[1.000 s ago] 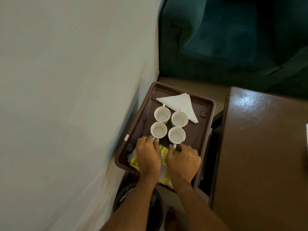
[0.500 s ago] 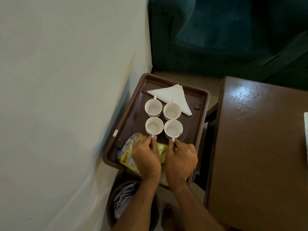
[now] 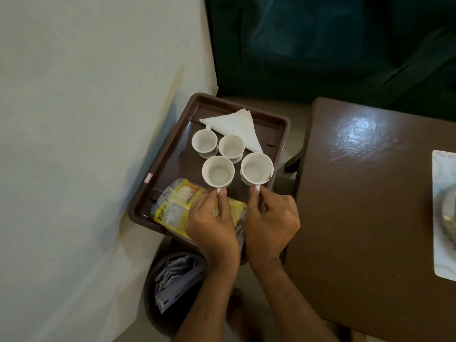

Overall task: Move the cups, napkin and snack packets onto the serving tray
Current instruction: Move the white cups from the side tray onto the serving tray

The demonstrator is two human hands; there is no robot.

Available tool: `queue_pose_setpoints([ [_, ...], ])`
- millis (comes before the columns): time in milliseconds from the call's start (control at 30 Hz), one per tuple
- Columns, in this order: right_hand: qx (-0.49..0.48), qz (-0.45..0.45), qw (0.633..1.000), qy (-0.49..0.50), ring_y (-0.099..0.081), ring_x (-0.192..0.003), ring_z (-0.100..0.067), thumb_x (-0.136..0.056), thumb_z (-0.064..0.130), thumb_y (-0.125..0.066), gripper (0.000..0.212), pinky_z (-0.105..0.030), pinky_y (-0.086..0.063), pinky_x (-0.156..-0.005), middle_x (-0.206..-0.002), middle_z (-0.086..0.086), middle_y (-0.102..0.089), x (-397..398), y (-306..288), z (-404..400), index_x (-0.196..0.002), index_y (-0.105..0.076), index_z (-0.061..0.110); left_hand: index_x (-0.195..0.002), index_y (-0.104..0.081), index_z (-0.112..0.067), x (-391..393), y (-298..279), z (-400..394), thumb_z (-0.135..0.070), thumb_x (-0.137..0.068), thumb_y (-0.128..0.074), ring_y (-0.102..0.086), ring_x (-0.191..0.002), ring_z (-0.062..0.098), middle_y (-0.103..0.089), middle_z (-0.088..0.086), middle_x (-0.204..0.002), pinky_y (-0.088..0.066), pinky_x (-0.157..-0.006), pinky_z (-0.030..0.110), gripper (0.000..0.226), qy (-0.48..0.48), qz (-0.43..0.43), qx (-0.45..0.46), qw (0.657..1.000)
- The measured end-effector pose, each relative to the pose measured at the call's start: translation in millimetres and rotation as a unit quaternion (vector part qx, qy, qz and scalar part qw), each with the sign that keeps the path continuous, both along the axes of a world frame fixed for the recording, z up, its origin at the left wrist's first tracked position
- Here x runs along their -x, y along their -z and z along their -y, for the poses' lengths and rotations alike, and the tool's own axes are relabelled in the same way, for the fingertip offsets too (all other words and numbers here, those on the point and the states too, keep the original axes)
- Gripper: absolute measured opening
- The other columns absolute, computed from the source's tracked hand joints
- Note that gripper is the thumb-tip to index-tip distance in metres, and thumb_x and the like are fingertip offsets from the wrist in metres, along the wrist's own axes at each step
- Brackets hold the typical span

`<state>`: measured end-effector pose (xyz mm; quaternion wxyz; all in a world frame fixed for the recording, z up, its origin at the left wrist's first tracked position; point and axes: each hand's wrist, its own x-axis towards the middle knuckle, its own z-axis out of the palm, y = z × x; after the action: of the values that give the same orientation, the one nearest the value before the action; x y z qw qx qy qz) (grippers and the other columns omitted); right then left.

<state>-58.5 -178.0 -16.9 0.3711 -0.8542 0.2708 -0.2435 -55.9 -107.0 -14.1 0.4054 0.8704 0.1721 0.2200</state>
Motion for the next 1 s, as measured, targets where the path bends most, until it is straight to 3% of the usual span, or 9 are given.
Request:
queue_pose_setpoints([
  [167, -0.002, 0.003, 1.000, 0.026, -0.054, -0.060, -0.019, -0.087, 0.012, -0.082, 0.018, -0.030, -0.044, -0.053, -0.057, 0.003, -0.061, 19.8, -7.8, 53.7, -0.070, -0.075, 0.012, -0.094, -0.082, -0.004, 18.5, -8.5, 47.8, -0.008, -0.094, -0.076, -0.072, -0.073, 0.020, -0.080, 0.005, -0.083, -0.048, -0.075, 0.017, 0.007, 0.005, 0.002, 0.001, 1.000],
  [333, -0.001, -0.005, 0.999, 0.043, -0.053, -0.062, -0.017, -0.089, 0.015, -0.079, 0.017, -0.027, -0.041, -0.056, -0.059, 0.004, -0.063, 46.0, -13.0, 126.1, -0.072, -0.076, 0.013, -0.094, -0.083, -0.005, 42.7, -14.6, 116.4, -0.012, -0.097, -0.073, -0.072, -0.075, 0.021, -0.079, 0.004, -0.083, -0.059, -0.072, 0.040, 0.013, 0.021, -0.027, 0.029, 0.999],
  [467, 0.003, 0.007, 0.998, 0.069, -0.051, -0.063, -0.014, -0.089, 0.017, -0.079, 0.016, -0.022, -0.037, -0.058, -0.059, 0.006, -0.062, 66.9, -12.5, 190.9, -0.073, -0.076, 0.015, -0.097, -0.083, -0.004, 61.0, -20.3, 182.3, -0.009, -0.095, -0.075, -0.074, -0.078, 0.018, -0.081, 0.005, -0.086, -0.057, -0.074, 0.022, 0.010, 0.045, -0.019, 0.045, 0.998],
  [567, 0.018, 0.001, 0.996, 0.083, -0.050, -0.065, -0.011, -0.090, 0.020, -0.077, 0.012, -0.021, -0.035, -0.060, -0.062, 0.005, -0.065, 83.8, -10.1, 239.3, -0.079, -0.078, 0.016, -0.098, -0.084, -0.006, 77.6, -19.4, 231.2, -0.010, -0.095, -0.075, -0.075, -0.081, 0.013, -0.081, 0.003, -0.088, -0.058, -0.074, 0.019, 0.010, 0.063, -0.025, 0.053, 0.996],
  [700, 0.025, -0.005, 0.994, 0.110, -0.050, -0.070, -0.008, -0.088, 0.017, -0.079, 0.005, -0.016, -0.030, -0.060, -0.068, 0.001, -0.071, 107.3, -7.4, 302.9, -0.086, -0.081, 0.014, -0.096, -0.083, -0.008, 97.3, -15.7, 296.5, -0.009, -0.092, -0.078, -0.068, -0.078, 0.004, -0.080, 0.000, -0.085, -0.044, -0.074, -0.001, 0.007, 0.088, -0.031, 0.048, 0.994],
  [767, 0.033, -0.010, 0.992, 0.119, -0.052, -0.070, -0.011, -0.087, 0.015, -0.081, 0.003, -0.011, -0.027, -0.062, -0.069, -0.001, -0.072, 116.0, -5.2, 330.1, -0.085, -0.081, 0.012, -0.096, -0.084, -0.009, 104.1, -12.3, 322.8, -0.009, -0.091, -0.079, -0.070, -0.077, 0.007, -0.080, 0.000, -0.084, -0.047, -0.074, 0.003, 0.007, 0.104, -0.035, 0.048, 0.993],
  [867, 0.056, -0.033, 0.989, 0.135, -0.059, -0.068, -0.020, -0.087, 0.015, -0.082, 0.005, -0.014, -0.026, -0.065, -0.069, -0.004, -0.073, 128.4, -0.7, 372.3, -0.086, -0.082, 0.010, -0.095, -0.084, -0.008, 113.2, -6.4, 363.6, -0.009, -0.091, -0.079, -0.074, -0.076, 0.015, -0.080, 0.001, -0.084, -0.057, -0.069, 0.024, 0.006, 0.118, -0.039, 0.046, 0.991],
  [1000, 0.080, -0.034, 0.985, 0.151, -0.063, -0.067, -0.025, -0.085, 0.013, -0.081, 0.004, -0.020, -0.032, -0.066, -0.069, -0.004, -0.074, 145.4, 6.0, 419.3, -0.088, -0.082, 0.010, -0.095, -0.084, -0.007, 124.3, 0.4, 413.2, -0.009, -0.091, -0.079, -0.076, -0.078, 0.017, -0.081, 0.002, -0.086, -0.056, -0.071, 0.022, 0.007, 0.137, -0.045, 0.042, 0.989],
])
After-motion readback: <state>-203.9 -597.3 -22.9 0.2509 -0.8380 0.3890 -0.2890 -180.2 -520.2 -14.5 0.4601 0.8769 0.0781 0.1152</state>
